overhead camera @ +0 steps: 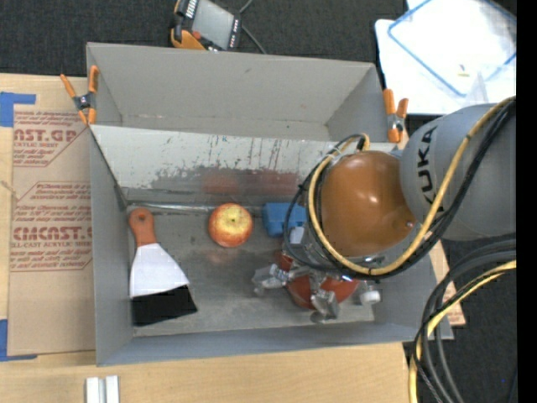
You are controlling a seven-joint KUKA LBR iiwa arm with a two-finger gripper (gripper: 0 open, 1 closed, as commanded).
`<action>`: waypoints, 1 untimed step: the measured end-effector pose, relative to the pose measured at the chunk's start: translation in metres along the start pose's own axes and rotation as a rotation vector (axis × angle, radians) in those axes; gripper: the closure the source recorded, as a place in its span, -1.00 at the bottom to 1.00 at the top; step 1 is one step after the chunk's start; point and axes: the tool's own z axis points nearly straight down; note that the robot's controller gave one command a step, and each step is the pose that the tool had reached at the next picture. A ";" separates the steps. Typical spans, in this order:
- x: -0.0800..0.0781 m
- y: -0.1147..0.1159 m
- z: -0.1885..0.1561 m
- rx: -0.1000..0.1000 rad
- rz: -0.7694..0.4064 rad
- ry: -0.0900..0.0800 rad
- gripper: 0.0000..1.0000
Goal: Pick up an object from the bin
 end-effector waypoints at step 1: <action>0.003 0.001 0.028 0.017 0.220 -0.020 -1.00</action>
Offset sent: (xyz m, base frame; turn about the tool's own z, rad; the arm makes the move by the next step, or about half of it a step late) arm 0.0085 0.0842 -0.0316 -0.5852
